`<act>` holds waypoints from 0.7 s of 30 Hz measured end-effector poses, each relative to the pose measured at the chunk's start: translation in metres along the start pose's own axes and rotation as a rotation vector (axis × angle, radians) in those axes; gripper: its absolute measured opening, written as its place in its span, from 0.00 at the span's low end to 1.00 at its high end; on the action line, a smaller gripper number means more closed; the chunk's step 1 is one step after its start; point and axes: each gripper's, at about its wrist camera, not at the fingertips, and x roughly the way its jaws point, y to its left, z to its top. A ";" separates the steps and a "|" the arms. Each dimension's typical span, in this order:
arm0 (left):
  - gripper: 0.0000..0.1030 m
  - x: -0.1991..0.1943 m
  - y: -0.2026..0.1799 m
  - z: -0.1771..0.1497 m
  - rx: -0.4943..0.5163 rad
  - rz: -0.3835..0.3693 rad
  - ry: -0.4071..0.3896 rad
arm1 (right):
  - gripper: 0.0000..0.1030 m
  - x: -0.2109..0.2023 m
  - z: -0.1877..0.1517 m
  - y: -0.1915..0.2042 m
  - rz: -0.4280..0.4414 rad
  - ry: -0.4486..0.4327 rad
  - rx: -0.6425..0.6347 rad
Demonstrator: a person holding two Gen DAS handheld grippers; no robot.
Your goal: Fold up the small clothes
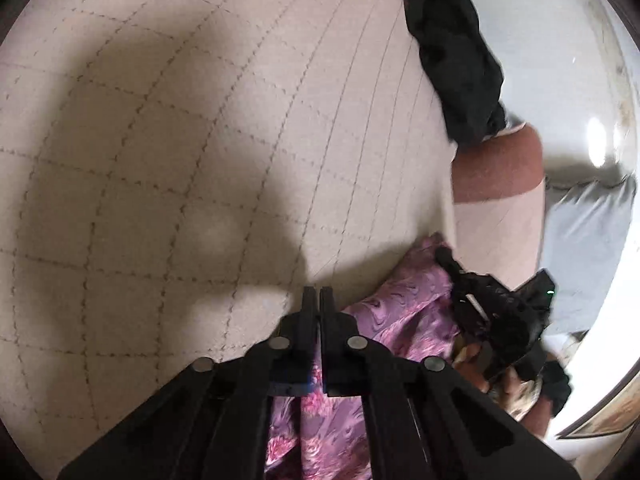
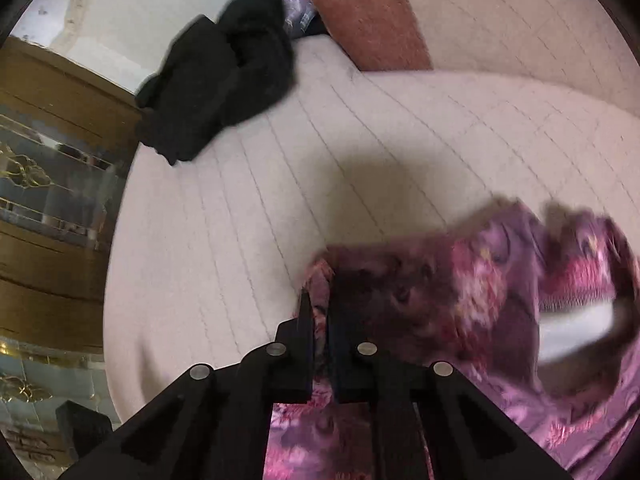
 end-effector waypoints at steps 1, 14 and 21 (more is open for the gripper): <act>0.05 -0.003 -0.005 -0.002 0.020 0.024 -0.017 | 0.20 -0.016 -0.007 0.000 0.005 -0.031 -0.002; 0.59 -0.028 -0.079 -0.110 0.676 0.161 -0.081 | 0.65 -0.191 -0.321 -0.104 -0.087 -0.201 0.101; 0.59 -0.030 -0.062 -0.191 0.921 0.224 -0.066 | 0.10 -0.195 -0.386 -0.112 -0.065 -0.217 0.084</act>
